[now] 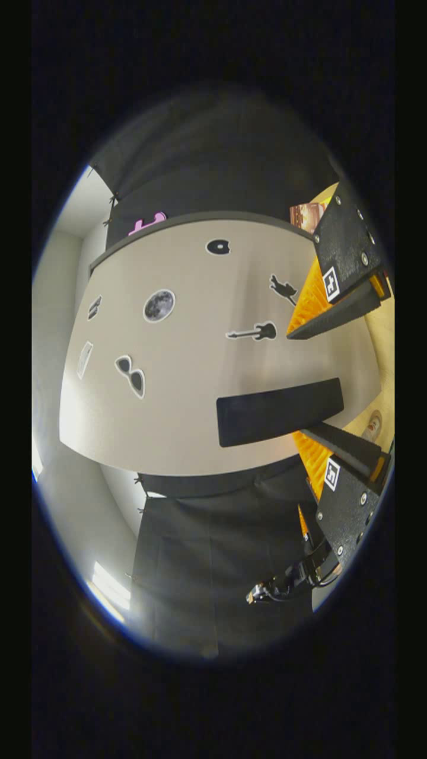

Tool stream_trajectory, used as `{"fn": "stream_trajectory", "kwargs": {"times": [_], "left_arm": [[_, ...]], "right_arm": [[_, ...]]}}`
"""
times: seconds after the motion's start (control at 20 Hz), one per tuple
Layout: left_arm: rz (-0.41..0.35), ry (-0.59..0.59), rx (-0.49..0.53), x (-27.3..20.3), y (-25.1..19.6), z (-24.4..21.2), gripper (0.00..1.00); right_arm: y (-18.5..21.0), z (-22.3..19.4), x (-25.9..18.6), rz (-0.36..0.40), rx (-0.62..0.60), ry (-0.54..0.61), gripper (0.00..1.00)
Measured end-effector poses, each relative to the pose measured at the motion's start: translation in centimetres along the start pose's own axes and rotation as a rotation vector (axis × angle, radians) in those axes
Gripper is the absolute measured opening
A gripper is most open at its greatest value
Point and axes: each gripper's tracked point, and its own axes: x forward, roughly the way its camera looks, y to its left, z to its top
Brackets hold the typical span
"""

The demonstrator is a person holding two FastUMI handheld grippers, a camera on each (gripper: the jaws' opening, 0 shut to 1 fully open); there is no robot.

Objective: Open the cabinet door with the right hand, grasp the bottle in the cabinet with the left hand and place it on the coaster, then close the cabinet door with the right hand.

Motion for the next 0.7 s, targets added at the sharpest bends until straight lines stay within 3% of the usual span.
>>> {"fn": "stream_trajectory", "kwargs": {"times": [0.35, 0.7], "left_arm": [[0.028, -0.003, -0.021, 3.0, 3.3, 0.0, 0.91], [0.016, -0.003, -0.04, 5.3, 4.6, -0.2, 0.91]], "right_arm": [[0.8, -0.5, 3.0, 0.007, -0.026, -0.017, 0.84], [0.6, -1.0, 6.2, -0.034, -0.027, -0.033, 0.86]]}}
